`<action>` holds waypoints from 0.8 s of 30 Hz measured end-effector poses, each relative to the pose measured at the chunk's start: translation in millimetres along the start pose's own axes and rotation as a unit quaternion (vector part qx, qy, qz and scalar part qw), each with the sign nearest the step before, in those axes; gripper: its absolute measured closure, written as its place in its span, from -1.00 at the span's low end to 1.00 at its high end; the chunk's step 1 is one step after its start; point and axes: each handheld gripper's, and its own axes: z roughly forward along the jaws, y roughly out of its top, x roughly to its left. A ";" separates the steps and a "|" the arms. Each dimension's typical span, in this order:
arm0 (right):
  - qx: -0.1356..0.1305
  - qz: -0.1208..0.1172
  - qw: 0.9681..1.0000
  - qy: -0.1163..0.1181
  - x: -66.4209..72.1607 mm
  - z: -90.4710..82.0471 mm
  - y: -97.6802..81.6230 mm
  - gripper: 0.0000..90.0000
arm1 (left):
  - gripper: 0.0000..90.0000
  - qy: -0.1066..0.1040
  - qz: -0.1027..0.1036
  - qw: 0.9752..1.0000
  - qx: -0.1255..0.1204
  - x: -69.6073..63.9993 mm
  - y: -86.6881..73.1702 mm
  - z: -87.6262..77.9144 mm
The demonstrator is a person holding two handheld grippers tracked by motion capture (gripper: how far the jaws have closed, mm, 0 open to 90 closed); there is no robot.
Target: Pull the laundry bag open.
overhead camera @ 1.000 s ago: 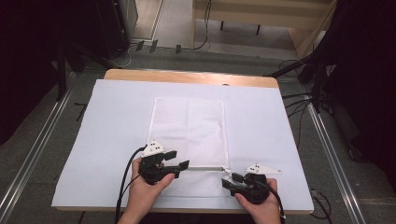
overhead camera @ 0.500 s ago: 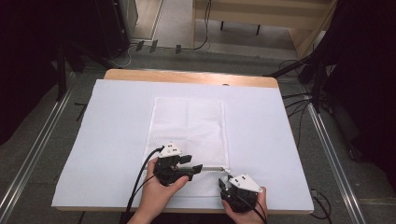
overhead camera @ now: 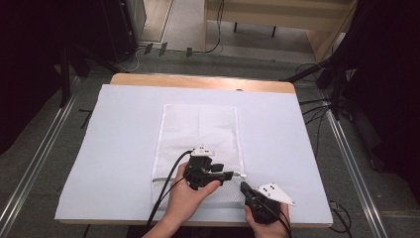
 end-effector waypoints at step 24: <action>-0.015 -0.041 0.999 0.012 8.8 -5.0 6.0 1.00 | 0.53 0.002 -0.017 0.999 0.031 -6.2 22.0 17.5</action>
